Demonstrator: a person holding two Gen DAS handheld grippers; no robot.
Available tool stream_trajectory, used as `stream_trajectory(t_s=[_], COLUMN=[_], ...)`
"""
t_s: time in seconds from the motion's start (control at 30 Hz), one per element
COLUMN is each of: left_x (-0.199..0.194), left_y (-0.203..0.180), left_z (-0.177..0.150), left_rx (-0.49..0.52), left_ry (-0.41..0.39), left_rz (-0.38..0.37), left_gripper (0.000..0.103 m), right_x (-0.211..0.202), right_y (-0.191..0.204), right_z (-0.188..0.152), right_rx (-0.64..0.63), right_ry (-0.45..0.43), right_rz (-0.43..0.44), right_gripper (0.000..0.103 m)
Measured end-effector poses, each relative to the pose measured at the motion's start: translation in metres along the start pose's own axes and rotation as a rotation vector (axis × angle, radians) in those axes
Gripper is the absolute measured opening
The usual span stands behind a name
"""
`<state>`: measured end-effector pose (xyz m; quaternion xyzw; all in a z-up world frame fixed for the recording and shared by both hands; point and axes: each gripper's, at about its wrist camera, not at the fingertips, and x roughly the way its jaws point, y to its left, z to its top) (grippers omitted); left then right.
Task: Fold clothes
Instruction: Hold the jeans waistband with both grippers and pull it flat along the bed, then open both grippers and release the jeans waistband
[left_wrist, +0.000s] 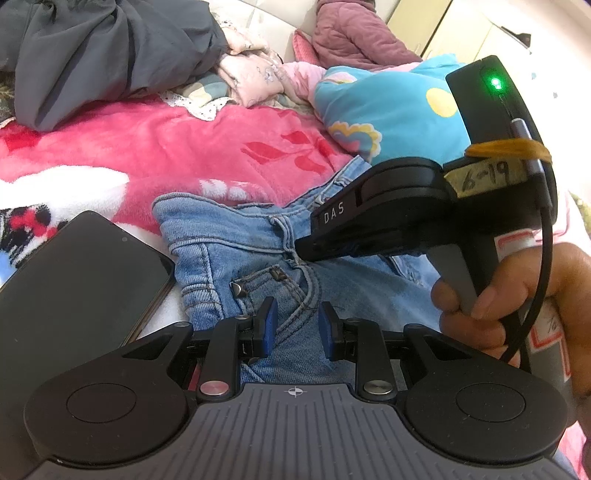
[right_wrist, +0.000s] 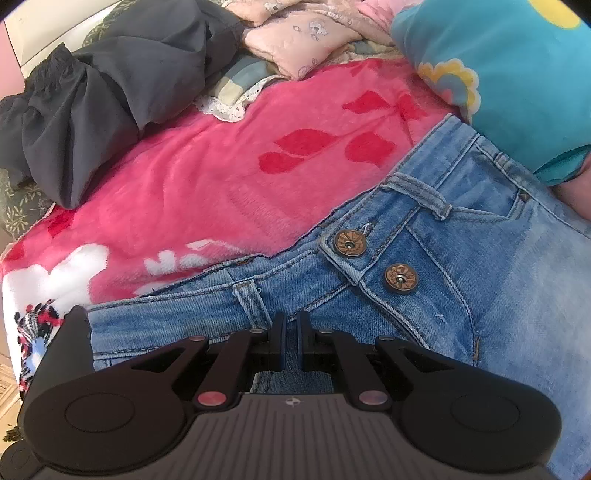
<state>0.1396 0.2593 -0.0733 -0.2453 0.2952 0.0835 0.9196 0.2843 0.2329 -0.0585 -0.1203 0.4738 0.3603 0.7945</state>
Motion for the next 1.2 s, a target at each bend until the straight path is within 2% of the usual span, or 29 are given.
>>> stream_trajectory(t_s=[0.07, 0.1, 0.13, 0.2, 0.3, 0.37, 0.43, 0.53, 0.63, 0.7, 0.8, 0.87, 1.03, 1.2], left_x=[-0.001, -0.002, -0.002, -0.003, -0.005, -0.010, -0.015, -0.028, -0.043, -0.055, -0.070, -0.076, -0.083, -0.096], left_y=[0.002, 0.003, 0.004, 0.005, 0.000, -0.005, -0.011, -0.024, -0.047, -0.067, -0.099, -0.120, -0.156, -0.175], left_z=[0.000, 0.000, 0.000, -0.001, -0.003, -0.006, -0.009, -0.017, -0.024, -0.032, -0.050, -0.062, -0.088, -0.106], left_rx=[-0.008, -0.011, -0.012, -0.013, 0.009, 0.035, 0.063, 0.134, 0.224, 0.292, 0.379, 0.422, 0.519, 0.574], left_ry=[-0.004, -0.006, -0.007, -0.012, -0.025, -0.047, -0.077, -0.141, -0.143, -0.123, -0.044, 0.007, 0.056, 0.088], left_rz=[-0.011, -0.017, -0.022, -0.029, -0.017, -0.007, 0.004, 0.017, -0.048, -0.128, -0.278, -0.355, -0.393, -0.454], left_gripper=[0.026, 0.026, 0.026, 0.026, 0.026, 0.031, 0.040, 0.051, 0.051, 0.054, 0.060, 0.061, 0.061, 0.061], right_x=[-0.003, -0.008, -0.017, -0.045, -0.113, -0.170, -0.222, -0.287, -0.331, -0.346, -0.360, -0.370, -0.398, -0.427], right_y=[0.002, 0.001, 0.000, -0.008, -0.034, -0.057, -0.079, -0.106, -0.121, -0.125, -0.130, -0.133, -0.144, -0.158], right_z=[-0.001, -0.001, -0.001, -0.007, -0.034, -0.068, -0.112, -0.195, -0.282, -0.327, -0.367, -0.394, -0.458, -0.510], right_rx=[-0.003, -0.003, 0.001, 0.029, 0.097, 0.165, 0.246, 0.391, 0.533, 0.616, 0.708, 0.769, 0.907, 1.023], right_ry=[-0.010, -0.015, -0.020, -0.061, -0.158, -0.221, -0.274, -0.320, -0.339, -0.346, -0.377, -0.397, -0.463, -0.544], right_rz=[-0.009, -0.018, -0.039, -0.078, -0.080, -0.127, -0.170, -0.218, -0.276, -0.300, -0.295, -0.292, -0.299, -0.421], right_gripper=[0.004, 0.008, 0.021, 0.032, 0.033, 0.035, 0.035, 0.036, 0.036, 0.036, 0.036, 0.036, 0.036, 0.044])
